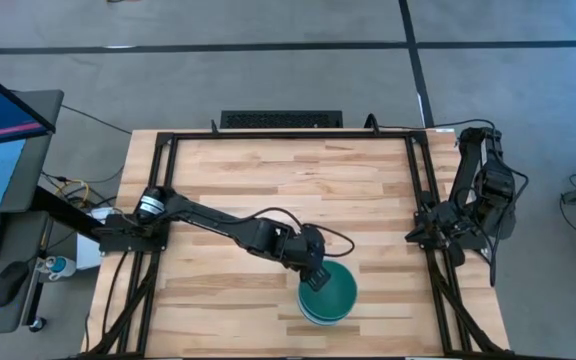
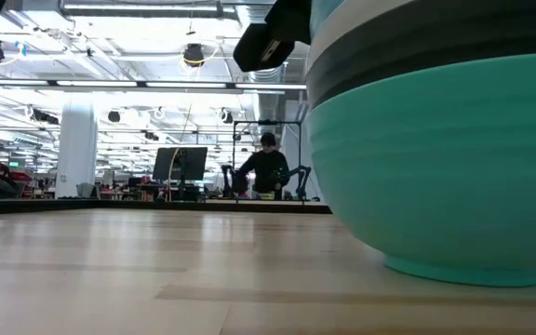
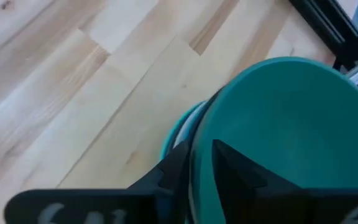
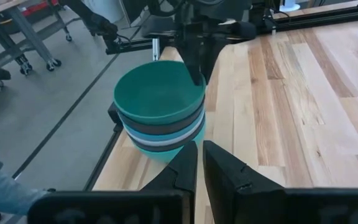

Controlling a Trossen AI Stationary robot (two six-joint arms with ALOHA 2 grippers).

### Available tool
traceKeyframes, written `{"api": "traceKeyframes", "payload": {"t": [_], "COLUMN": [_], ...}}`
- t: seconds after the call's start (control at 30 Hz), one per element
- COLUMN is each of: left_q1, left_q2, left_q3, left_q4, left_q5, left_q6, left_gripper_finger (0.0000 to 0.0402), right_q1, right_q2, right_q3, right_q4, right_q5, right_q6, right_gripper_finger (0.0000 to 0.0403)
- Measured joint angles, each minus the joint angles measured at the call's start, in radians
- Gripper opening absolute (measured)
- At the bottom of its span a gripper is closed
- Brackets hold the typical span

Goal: Nest bowls inside each other
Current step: Stack the green bowl on the black bowl, then return to Home Position

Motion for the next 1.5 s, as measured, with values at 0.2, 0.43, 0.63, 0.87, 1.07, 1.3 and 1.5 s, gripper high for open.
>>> {"api": "traceKeyframes", "payload": {"t": [0.2, 0.43, 0.63, 0.87, 1.07, 1.3, 1.5], "left_q1": [0.0, 0.0, 0.0, 0.0, 0.002, -0.001, -0.014], "left_q2": [0.0, -0.002, -0.003, -0.003, -0.001, -0.003, -0.089], "left_q3": [0.027, 0.111, 0.125, 0.164, 0.276, 0.497, 0.501], "left_q4": [0.013, -0.007, -0.095, -0.091, -0.097, -0.125, -0.241], "left_q5": [0.006, -0.036, -0.03, -0.028, -0.089, -0.259, -0.364], "left_q6": [0.004, 0.068, 0.066, 0.103, 0.201, 0.429, 0.497], "left_gripper_finger": [0.0072, 0.0071, 0.0071, 0.0071, 0.0071, 0.007, 0.007], "right_q1": [0.0, 0.0, 0.0, 0.0, 0.0, 0.0, 0.0], "right_q2": [0.0, 0.0, 0.0, 0.0, 0.0, 0.0, 0.0], "right_q3": [0.0, 0.0, 0.0, 0.0, 0.0, 0.002, 0.081], "right_q4": [0.0, 0.0, 0.0, 0.0, 0.007, 0.11, 0.162], "right_q5": [0.0, 0.0, -0.004, -0.004, 0.0, 0.03, 0.03], "right_q6": [0.0, 0.003, 0.018, 0.018, 0.025, -0.06, -0.21], "right_gripper_finger": [0.005, 0.005, 0.005, 0.005, 0.005, 0.005, 0.005]}}
